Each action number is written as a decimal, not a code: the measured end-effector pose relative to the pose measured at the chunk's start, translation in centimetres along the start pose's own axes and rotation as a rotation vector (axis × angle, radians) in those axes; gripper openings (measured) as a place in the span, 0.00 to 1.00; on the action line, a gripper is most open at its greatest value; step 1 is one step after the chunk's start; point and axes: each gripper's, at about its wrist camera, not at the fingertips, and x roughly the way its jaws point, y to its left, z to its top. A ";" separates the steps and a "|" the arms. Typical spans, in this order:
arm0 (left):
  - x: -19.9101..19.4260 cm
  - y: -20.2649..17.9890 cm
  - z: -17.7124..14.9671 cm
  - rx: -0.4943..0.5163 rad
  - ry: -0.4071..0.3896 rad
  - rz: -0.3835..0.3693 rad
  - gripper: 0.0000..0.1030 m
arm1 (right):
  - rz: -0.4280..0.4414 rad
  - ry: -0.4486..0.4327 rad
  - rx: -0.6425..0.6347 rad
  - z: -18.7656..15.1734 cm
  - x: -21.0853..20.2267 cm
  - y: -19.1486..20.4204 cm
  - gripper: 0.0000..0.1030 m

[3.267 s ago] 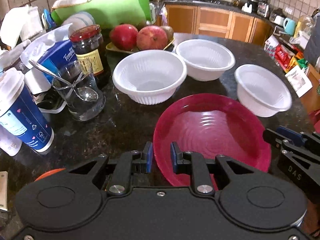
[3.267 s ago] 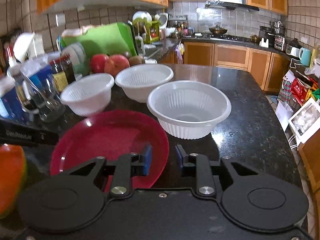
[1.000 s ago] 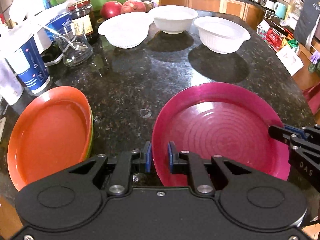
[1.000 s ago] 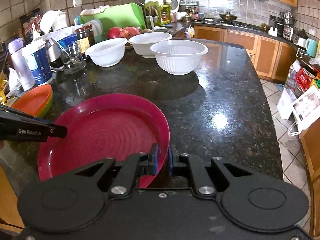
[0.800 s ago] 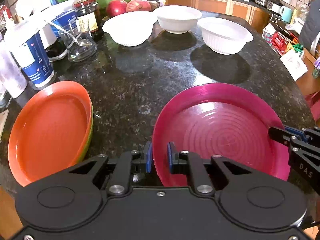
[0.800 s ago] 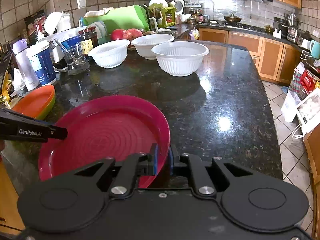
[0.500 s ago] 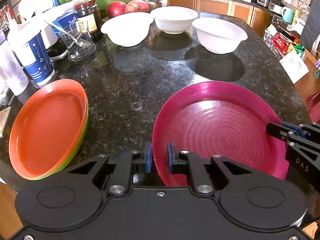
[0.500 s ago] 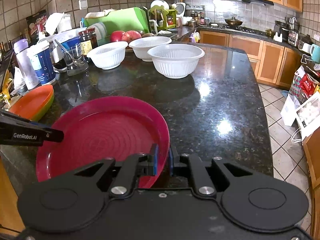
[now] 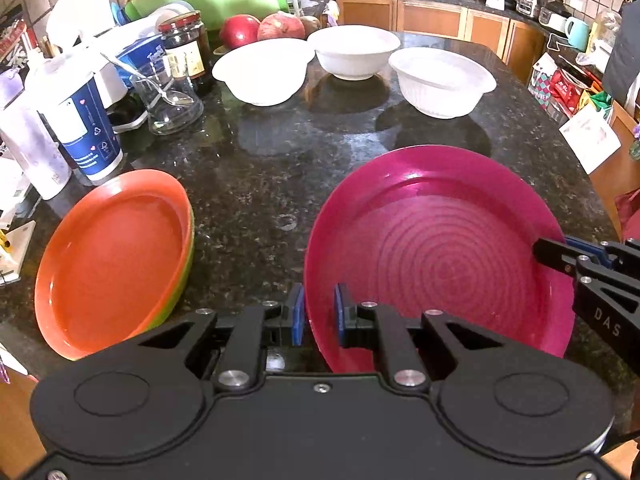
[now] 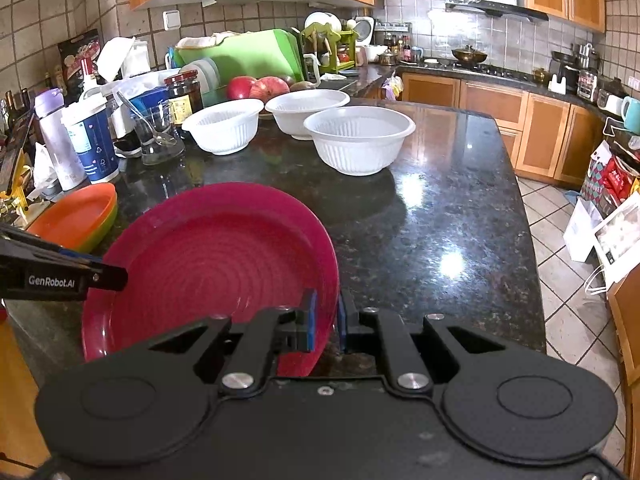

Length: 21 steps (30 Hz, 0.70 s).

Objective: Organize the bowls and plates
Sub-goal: 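Lower the magenta plate onto the orange plate and open the left tool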

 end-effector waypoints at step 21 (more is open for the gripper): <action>-1.3 10.6 0.2 -0.041 -0.043 0.035 0.19 | 0.029 -0.027 -0.049 3.3 1.7 10.7 0.12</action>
